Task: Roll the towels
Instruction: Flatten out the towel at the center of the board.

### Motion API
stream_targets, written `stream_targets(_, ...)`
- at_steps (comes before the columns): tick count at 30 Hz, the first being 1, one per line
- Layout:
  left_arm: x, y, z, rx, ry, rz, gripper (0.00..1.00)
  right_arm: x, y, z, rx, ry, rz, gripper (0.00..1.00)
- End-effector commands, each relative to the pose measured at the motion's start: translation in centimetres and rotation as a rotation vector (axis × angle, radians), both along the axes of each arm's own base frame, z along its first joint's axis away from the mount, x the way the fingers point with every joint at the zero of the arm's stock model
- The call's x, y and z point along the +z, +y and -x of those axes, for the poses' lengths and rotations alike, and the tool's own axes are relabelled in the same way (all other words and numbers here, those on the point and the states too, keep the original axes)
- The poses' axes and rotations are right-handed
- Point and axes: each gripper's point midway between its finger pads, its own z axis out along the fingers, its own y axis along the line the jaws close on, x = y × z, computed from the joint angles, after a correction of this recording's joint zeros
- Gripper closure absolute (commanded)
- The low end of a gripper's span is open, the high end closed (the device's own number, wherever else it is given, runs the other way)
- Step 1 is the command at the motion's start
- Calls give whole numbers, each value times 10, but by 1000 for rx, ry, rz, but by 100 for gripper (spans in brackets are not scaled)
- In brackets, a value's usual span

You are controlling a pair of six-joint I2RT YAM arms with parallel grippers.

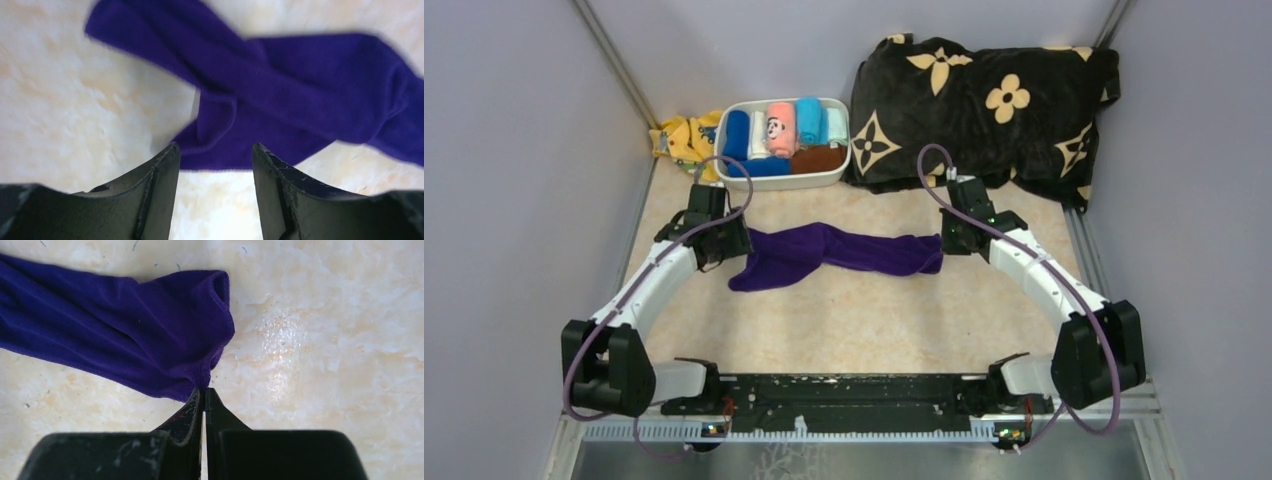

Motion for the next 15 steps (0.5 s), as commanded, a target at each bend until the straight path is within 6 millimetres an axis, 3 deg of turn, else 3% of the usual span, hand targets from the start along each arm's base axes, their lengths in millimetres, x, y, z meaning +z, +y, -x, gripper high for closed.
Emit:
stream_targets(1,-47,-5,54,42,174,80,39,23,13,-28,26,-91,-46,100)
stream_targets(4,-63,0,61,71,215,55,37,20,15,-30,39,-83,-49,100)
stream_targets(15,-102,22,46,117,327,-67,33,12,18,-28,60,-77,-58,100)
